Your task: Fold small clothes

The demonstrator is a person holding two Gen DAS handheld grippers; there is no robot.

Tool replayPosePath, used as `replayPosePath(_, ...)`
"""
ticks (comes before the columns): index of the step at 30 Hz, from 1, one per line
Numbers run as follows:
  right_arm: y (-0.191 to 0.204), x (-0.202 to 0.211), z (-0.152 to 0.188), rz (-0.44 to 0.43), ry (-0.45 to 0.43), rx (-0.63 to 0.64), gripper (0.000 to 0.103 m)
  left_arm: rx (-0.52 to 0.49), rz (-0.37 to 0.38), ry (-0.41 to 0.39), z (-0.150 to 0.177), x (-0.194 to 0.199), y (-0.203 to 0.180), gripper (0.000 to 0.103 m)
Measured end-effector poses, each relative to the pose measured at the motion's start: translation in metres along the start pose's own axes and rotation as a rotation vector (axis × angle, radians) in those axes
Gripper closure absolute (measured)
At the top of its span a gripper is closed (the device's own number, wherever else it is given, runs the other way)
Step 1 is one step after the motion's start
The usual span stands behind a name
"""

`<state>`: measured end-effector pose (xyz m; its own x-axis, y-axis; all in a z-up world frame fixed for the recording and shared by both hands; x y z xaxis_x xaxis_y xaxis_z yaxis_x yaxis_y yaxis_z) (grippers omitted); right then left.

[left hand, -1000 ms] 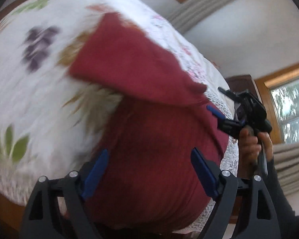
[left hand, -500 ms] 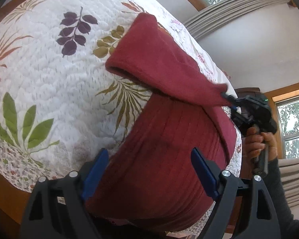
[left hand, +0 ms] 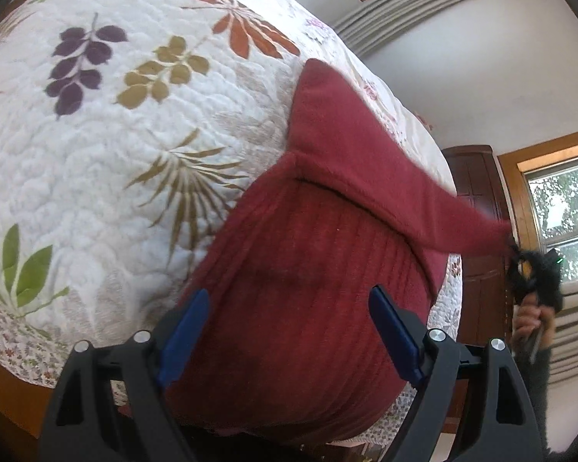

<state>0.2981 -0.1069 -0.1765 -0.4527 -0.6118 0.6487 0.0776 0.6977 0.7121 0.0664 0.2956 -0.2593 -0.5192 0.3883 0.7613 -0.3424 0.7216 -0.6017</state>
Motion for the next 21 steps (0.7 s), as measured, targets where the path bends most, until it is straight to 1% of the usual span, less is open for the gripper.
replayPosePath(3, -0.047, -0.015, 0.014, 0.05, 0.033, -0.065, 0.097, -0.018, 0.009, 0.012, -0.002, -0.004, -0.009, 0.018)
replayPosePath(6, -0.074, -0.032, 0.027, 0.082, 0.042, -0.115, 0.097, -0.045, 0.017, 0.013, -0.011, -0.01, -0.024, 0.018)
replayPosePath(9, -0.088, -0.037, 0.033, 0.082, 0.041, -0.137, 0.097, -0.064, 0.029, 0.002, -0.018, -0.009, -0.031, 0.018)
replayPosePath(11, -0.093, -0.038, 0.037, 0.076, 0.048, -0.141, 0.096, -0.065, 0.031, -0.002, -0.022, -0.006, -0.03, 0.018)
replayPosePath(13, -0.092, -0.04, 0.035, 0.055, 0.056, -0.159, 0.088, -0.063, 0.028, 0.0, -0.023, -0.006, -0.028, 0.018)
replayPosePath(14, -0.093, -0.038, 0.035, 0.053, 0.055, -0.177, 0.077, -0.063, 0.026, 0.001, -0.024, -0.006, -0.028, 0.018)
replayPosePath(16, -0.099, -0.038, 0.033, 0.055, 0.041, -0.219, 0.064, -0.063, 0.022, 0.006, -0.022, -0.007, -0.028, 0.018)
replayPosePath(17, -0.104, -0.039, 0.031, 0.06, 0.038, -0.241, 0.063, -0.063, 0.021, 0.009, -0.022, -0.008, -0.028, 0.018)
replayPosePath(19, -0.108, -0.04, 0.029, 0.064, 0.028, -0.263, 0.063, -0.063, 0.018, 0.018, -0.021, -0.012, -0.029, 0.018)
replayPosePath(21, -0.112, -0.041, 0.027, 0.066, 0.028, -0.261, 0.063, -0.065, 0.022, 0.022, -0.02, -0.014, -0.032, 0.018)
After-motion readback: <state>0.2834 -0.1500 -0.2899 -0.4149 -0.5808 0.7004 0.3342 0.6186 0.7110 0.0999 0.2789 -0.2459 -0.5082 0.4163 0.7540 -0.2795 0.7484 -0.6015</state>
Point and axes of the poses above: each gripper's, at about its wrist camera, not at the fingertips, and x roughly against the way its jaws point, y to its left, z to its underside, the point moved 8 cm from there along -x, roughly the way its jaws point, and after that the axes turned 3 degrees about -y, right-handed, at the moved point
